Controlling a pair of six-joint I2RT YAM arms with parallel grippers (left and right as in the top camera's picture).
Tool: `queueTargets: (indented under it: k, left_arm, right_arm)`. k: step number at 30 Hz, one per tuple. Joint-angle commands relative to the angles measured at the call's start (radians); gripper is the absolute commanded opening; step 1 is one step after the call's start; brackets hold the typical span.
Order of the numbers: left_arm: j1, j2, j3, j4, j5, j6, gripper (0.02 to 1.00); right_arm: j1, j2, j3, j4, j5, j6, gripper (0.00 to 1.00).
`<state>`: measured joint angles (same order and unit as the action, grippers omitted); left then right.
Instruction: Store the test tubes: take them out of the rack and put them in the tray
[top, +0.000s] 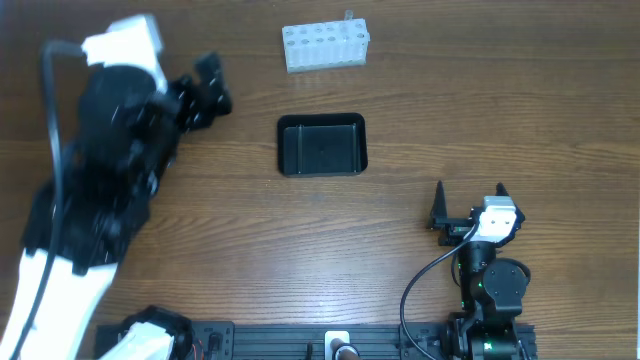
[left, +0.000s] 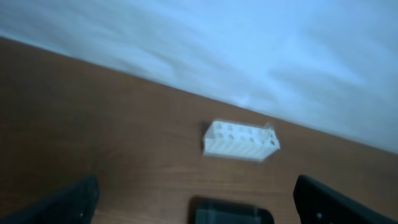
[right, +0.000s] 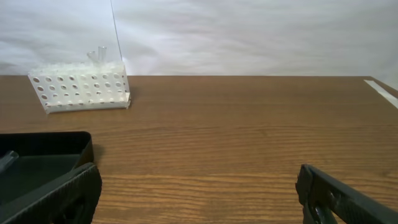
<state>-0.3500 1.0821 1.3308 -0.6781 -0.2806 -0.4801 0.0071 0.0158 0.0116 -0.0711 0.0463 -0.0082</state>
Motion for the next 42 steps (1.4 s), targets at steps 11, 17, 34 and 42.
queueTargets:
  k: [11,17,34,42]
  left_arm:
    - [0.234,-0.585,-0.653,0.498,0.346,0.109,0.996]
    - [0.335,-0.795,-0.857,0.726,0.403,0.11,0.998]
    - [0.426,-0.962,-1.302,1.191,0.325,0.109,0.998]
    - [0.426,-1.079,-1.325,0.967,0.18,0.109,0.996]
  right_arm:
    - [-0.006,-0.011,-0.006,-0.003,-0.005,-0.008,0.993]
    - [-0.006,-0.011,-0.006,-0.003,-0.005,-0.008,0.991]
    - [-0.006,-0.011,-0.006,-0.003,-0.005,-0.008,0.993]
    - [-0.006,-0.011,-0.006,-0.003,-0.005,-0.008,0.993]
